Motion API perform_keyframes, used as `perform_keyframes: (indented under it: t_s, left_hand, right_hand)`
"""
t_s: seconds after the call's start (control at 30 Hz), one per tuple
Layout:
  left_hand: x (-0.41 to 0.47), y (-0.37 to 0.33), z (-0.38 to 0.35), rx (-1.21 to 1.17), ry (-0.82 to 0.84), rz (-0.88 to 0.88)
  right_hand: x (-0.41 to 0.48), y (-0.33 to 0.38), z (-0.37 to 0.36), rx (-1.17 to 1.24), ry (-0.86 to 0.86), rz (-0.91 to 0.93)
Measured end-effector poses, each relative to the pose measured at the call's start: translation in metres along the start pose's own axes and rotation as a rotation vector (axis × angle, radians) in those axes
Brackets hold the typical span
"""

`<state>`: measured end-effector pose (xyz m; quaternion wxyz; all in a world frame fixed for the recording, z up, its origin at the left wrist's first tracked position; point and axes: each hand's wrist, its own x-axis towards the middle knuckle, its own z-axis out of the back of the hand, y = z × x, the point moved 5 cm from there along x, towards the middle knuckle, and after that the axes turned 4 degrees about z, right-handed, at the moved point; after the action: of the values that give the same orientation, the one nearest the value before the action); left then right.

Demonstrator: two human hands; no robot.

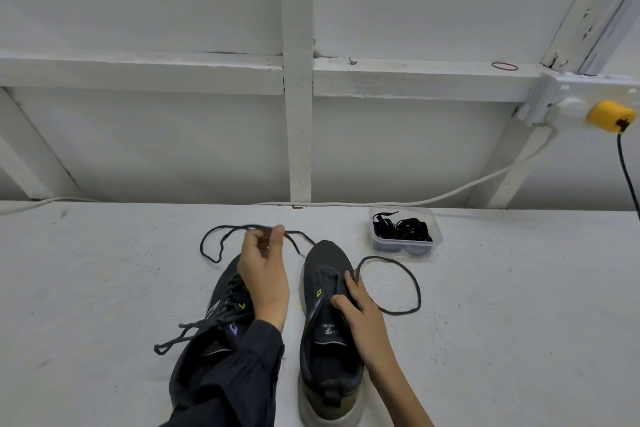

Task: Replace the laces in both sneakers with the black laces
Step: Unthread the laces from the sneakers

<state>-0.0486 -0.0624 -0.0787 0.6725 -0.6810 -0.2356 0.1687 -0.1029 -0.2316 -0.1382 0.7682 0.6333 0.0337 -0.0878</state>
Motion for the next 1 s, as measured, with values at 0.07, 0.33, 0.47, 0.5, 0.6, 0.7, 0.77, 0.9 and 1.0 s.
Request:
perform_keyframes:
  t_s: [0.07, 0.33, 0.47, 0.5, 0.6, 0.7, 0.77, 0.9, 1.0]
  left_hand:
    - [0.005, -0.008, 0.002, -0.037, -0.001, -0.001]
    - [-0.022, 0.011, -0.004, -0.131, 0.165, 0.206]
    - [-0.035, 0.007, -0.011, -0.206, 0.293, 0.290]
    - [-0.038, 0.005, -0.012, -0.226, 0.319, 0.315]
    - [-0.044, -0.001, -0.016, -0.289, 0.396, 0.400]
    - [-0.045, -0.005, -0.019, -0.399, 0.506, 0.512]
    - [-0.045, -0.010, -0.022, -0.466, 0.581, 0.584]
    - [-0.041, -0.028, -0.029, -0.541, 0.651, 0.651]
    - [-0.038, -0.049, -0.031, -0.563, 0.750, 0.664]
  right_hand:
    - [0.000, 0.000, -0.001, 0.008, -0.001, 0.009]
    - [-0.004, 0.014, 0.005, -0.145, -0.082, 0.108]
    - [-0.009, 0.037, 0.013, -0.290, -0.204, 0.299]
    - [-0.009, 0.041, 0.012, -0.303, -0.207, 0.348]
    - [-0.011, 0.055, 0.010, -0.326, -0.213, 0.481]
    - [-0.019, 0.065, 0.006, -0.237, -0.145, 0.540]
    - [-0.024, 0.067, 0.003, -0.191, -0.059, 0.558]
    - [-0.030, 0.065, -0.001, -0.233, 0.129, 0.574]
    - [-0.035, 0.065, 0.000, -0.315, 0.212, 0.536]
